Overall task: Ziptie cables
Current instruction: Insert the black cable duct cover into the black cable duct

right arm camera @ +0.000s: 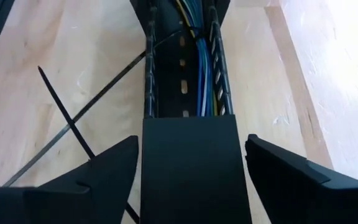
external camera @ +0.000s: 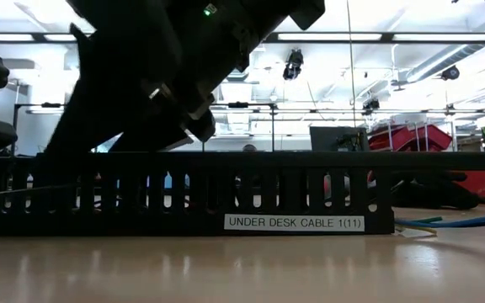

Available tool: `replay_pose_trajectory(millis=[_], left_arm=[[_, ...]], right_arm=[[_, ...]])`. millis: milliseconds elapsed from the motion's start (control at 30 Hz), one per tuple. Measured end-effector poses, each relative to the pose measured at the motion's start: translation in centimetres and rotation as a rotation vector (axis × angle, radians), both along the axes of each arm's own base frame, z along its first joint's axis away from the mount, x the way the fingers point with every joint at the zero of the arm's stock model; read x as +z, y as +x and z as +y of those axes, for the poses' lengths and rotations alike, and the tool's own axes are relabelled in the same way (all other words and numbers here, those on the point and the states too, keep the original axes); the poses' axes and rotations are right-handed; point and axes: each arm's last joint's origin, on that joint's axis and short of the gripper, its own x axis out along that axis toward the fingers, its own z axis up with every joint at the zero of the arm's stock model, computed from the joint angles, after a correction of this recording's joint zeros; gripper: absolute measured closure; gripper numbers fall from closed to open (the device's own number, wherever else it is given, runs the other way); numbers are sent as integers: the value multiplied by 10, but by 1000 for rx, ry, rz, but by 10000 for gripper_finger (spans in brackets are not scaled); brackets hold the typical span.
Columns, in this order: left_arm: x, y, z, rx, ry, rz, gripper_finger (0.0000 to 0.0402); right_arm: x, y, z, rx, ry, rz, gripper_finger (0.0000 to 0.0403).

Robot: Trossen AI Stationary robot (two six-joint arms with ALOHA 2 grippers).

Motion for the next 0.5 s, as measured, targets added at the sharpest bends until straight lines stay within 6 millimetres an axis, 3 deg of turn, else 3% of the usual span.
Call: replay_pose_trajectory(millis=[133, 500], left_arm=[[0, 0, 0, 1, -2, 0, 171], [0, 0, 0, 1, -3, 0, 171]], right_arm=[[-4, 0, -1, -1, -5, 13, 124], [-4, 1, 0, 14, 7, 8, 184]])
